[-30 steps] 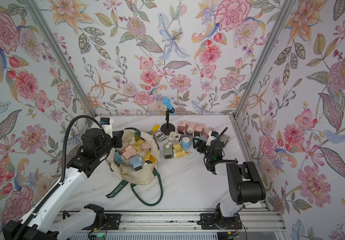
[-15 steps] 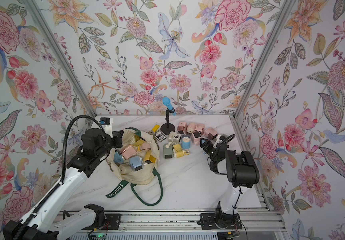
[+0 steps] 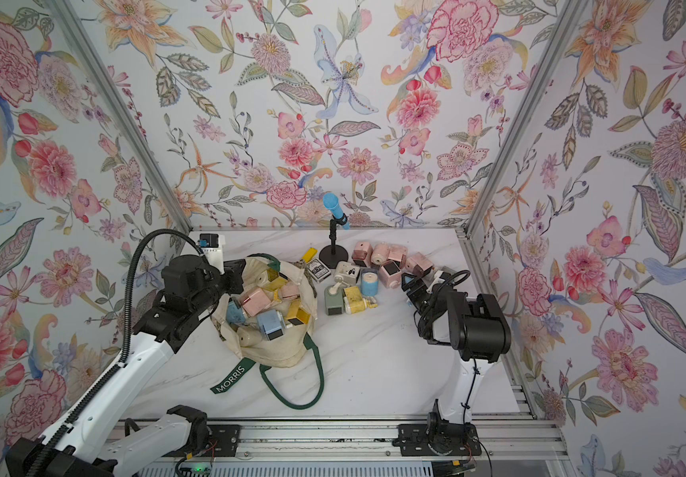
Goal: Take out the pencil sharpeners from the tote bags
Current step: Place the pencil sharpener at the center of the board.
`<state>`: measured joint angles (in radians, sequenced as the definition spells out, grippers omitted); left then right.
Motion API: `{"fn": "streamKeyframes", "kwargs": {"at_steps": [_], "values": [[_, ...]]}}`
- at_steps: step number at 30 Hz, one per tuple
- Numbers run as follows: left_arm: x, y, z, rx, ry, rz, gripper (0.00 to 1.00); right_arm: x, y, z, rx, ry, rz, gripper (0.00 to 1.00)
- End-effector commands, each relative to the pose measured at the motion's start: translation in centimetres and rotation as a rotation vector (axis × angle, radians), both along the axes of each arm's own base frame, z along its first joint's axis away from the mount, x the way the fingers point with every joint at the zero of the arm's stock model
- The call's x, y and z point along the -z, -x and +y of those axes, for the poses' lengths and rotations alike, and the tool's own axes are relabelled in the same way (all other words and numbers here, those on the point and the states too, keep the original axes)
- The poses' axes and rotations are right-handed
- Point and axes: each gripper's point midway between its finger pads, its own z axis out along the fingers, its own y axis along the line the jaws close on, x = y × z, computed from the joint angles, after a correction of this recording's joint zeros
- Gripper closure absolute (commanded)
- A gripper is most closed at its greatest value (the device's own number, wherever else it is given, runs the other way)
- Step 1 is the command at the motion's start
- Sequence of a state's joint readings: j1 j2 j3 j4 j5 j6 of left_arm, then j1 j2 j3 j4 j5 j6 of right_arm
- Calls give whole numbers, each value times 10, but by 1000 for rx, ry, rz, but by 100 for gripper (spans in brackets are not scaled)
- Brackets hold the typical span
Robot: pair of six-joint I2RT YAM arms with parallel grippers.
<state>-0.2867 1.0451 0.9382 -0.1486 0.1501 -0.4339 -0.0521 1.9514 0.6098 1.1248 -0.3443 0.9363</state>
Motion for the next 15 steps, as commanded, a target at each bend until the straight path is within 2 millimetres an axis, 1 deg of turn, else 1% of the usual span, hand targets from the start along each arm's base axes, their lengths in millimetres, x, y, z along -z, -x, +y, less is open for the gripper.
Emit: {"fn": "streamKeyframes", "kwargs": {"at_steps": [1,6,11,15], "values": [[-22,-4,7,-25,14,-81,100,-2,-5,-3,17,11,-2,0],[-22,-4,7,-26,11,-83,100,-2,-2,-3,24,71,15,0],[-22,-4,8,-27,11,-85,100,-4,2,-9,52,137,33,0],[-23,-3,8,-27,10,-87,100,-14,9,-14,87,216,33,0]]}}
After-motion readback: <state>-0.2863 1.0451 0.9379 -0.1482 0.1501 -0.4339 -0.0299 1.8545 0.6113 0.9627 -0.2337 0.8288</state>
